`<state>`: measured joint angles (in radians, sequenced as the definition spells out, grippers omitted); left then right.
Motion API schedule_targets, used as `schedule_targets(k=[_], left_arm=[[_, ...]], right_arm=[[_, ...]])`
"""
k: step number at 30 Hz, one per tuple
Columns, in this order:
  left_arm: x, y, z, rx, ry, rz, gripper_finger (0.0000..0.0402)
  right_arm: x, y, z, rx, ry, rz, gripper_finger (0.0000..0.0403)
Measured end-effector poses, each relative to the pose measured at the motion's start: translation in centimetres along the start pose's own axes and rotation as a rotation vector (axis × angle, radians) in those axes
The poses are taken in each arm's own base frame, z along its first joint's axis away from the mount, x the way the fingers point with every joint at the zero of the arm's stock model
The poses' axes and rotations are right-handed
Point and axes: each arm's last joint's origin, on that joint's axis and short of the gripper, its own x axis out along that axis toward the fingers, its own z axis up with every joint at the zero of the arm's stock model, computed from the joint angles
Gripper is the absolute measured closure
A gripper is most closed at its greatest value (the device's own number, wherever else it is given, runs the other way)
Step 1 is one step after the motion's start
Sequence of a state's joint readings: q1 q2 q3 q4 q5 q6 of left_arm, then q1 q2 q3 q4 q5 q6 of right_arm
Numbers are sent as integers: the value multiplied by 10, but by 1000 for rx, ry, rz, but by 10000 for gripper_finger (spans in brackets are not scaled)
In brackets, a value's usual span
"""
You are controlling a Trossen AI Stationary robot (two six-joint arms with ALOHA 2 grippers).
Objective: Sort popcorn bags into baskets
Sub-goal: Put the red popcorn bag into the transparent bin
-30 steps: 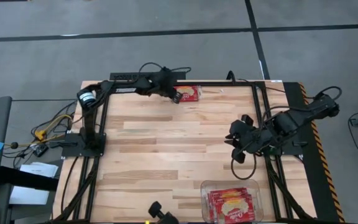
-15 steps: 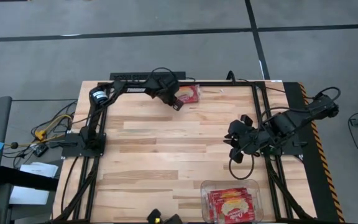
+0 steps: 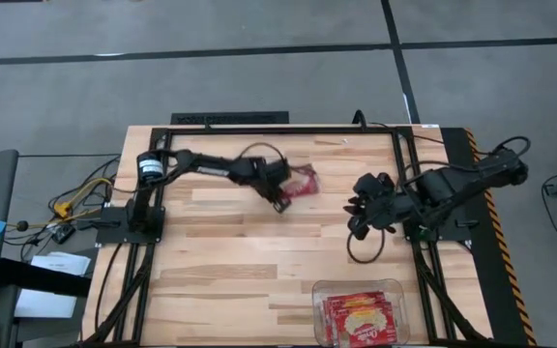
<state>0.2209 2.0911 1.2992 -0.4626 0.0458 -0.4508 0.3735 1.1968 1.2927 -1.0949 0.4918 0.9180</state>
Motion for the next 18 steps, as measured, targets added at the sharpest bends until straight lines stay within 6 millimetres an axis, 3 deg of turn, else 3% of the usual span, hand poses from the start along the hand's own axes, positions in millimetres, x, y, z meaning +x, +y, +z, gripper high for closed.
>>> schedule_targets(k=[6,9,18], left_arm=[[4,-53,-29,45,-49,-28,401],[4,-69,-40,40,-66,-24,401],[5,-88,-54,43,-101,10,401]], right_arm=[[36,-21,-13,50,119,-119,144],[59,-35,-23,87,157,-186,106],[125,-83,-24,149,235,-43,98]])
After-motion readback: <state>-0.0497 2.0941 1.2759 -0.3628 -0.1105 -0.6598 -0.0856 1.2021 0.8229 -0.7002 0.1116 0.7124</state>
